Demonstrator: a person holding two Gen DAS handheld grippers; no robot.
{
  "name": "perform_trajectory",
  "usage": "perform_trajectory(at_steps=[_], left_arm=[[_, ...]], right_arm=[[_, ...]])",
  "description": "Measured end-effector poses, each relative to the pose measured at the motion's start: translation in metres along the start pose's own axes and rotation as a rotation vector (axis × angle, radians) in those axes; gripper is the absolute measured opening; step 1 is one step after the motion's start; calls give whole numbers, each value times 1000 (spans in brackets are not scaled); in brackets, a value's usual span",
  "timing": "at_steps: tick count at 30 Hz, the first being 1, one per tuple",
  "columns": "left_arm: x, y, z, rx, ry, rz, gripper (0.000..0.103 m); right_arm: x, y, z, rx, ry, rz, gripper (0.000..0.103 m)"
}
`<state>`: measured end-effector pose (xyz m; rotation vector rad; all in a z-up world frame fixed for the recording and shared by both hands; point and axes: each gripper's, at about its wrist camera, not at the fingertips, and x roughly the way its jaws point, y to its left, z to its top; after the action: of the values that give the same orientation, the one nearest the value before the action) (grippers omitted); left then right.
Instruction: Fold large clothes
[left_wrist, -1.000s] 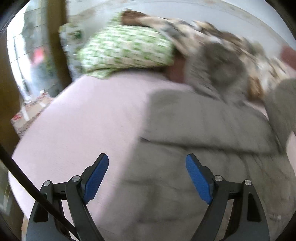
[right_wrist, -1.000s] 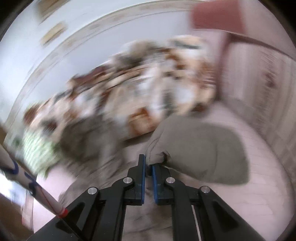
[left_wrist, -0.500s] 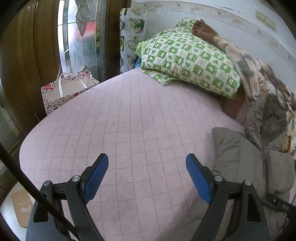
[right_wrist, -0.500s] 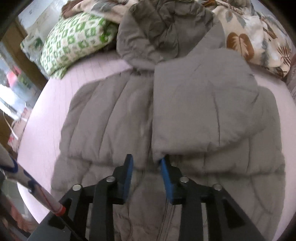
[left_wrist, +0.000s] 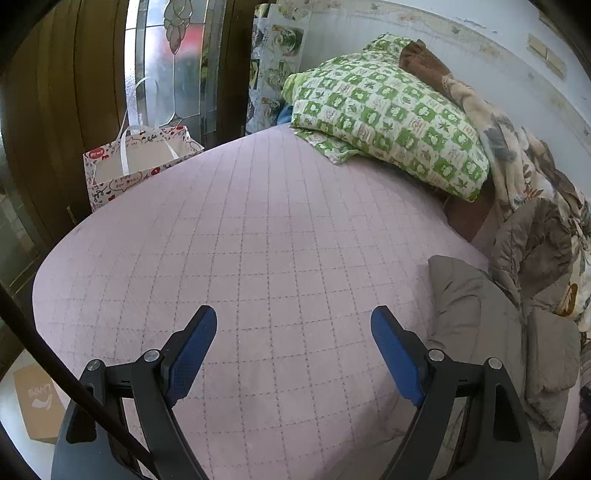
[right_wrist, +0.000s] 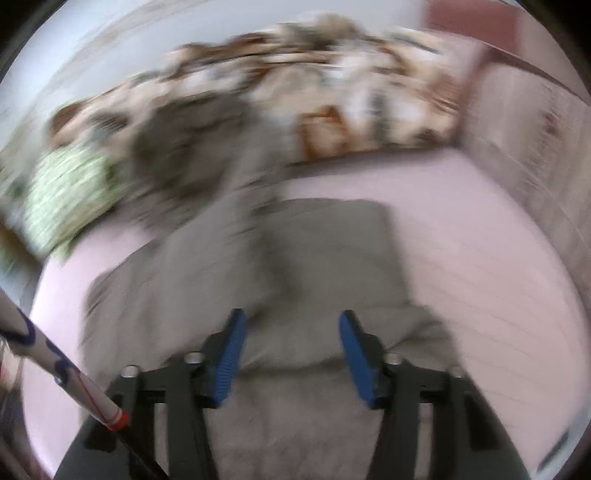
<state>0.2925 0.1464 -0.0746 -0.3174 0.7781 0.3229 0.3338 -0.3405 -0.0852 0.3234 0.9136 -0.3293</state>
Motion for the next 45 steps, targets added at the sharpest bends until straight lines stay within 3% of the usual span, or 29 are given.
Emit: perform_trajectory(at_steps=[3,6,12,17,20,24,28,30,33,39,42,45], left_arm=[[2,3,1,-13,-3,12,85],[7,2,3,-8,6,21,85],[11,-3,3,6,15,28,85],[12,-3,4,7,19,28,85],[13,-2,3,4,22,26,85],[13,-1,3,5,27,15,85],[10,-1,3,7,18,14,85],[10,-1,3,11,18,15,85],[10,-4,1,23,17,21,85],[15,-17,-3,55,30,24,85],[18,-25,-6,76,56,4,85],[18,-32,-9,102,60,-8,85]], right_arm=[[35,-20,11,116,69,0,36],[62,0,16,107,120,22,31],[61,103,16,-70,126,221,31],[72,195,-20,-272,214,337,31],[84,227,-49,-383,237,275,37],[87,236,-57,-439,227,205,37],[65,233,-49,-382,194,281,37],[65,233,-48,-358,181,277,37],[92,238,-62,-314,275,298,40],[91,241,-65,-298,329,372,39],[53,225,-53,-321,270,401,40],[18,198,-49,-388,182,336,46]])
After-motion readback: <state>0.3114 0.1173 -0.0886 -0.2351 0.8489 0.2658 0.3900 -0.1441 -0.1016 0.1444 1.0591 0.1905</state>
